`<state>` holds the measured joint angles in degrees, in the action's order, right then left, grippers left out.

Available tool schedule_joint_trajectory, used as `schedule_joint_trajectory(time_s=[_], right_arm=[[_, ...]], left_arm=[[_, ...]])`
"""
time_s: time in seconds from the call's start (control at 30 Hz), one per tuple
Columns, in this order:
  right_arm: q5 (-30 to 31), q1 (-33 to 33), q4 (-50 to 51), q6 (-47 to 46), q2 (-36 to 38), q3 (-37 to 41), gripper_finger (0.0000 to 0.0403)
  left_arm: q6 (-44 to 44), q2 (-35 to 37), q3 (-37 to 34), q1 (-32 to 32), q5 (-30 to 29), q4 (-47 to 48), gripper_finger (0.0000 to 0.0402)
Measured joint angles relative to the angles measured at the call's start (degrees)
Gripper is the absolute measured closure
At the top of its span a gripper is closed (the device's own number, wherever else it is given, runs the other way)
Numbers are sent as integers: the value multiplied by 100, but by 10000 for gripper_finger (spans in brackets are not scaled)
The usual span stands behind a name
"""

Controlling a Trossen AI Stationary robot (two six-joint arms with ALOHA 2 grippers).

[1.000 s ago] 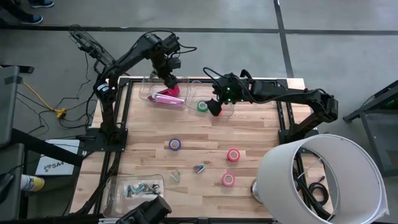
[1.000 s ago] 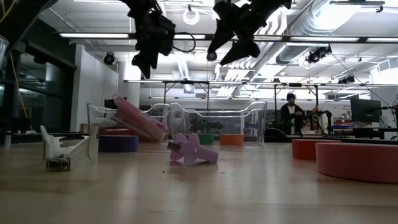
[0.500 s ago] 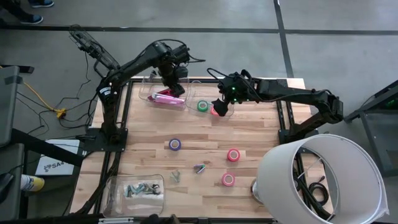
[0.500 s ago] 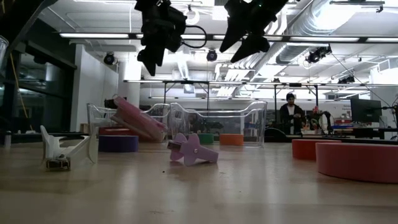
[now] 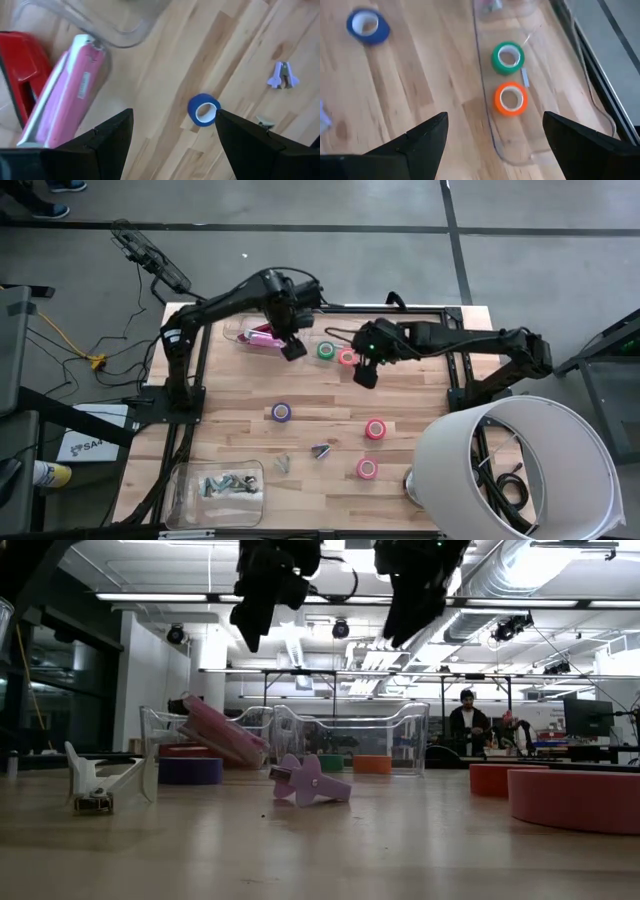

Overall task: Pick and place Stapler, Stapler remover, tape
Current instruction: Put the blue tape into the top right transparent bin

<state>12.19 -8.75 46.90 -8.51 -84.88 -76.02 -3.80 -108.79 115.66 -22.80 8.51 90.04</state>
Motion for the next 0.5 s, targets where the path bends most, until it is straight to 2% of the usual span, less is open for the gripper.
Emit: schedule_joint_trajectory(time_s=[0.1,0.17,0.3,0.5], right_arm=[[-10,80,137,128,73,5,86],[-106,123,-142,220,236,201,86],[-334,148,-1143,7,827,1150,86],[-631,144,-2069,-521,1745,2257,86]], left_arm=[[-15,117,-116,225,-71,-32,124],[-51,287,-337,359,-140,3,124],[-407,713,-1074,557,-412,-195,124],[-1147,1596,-2421,929,-337,-882,124]])
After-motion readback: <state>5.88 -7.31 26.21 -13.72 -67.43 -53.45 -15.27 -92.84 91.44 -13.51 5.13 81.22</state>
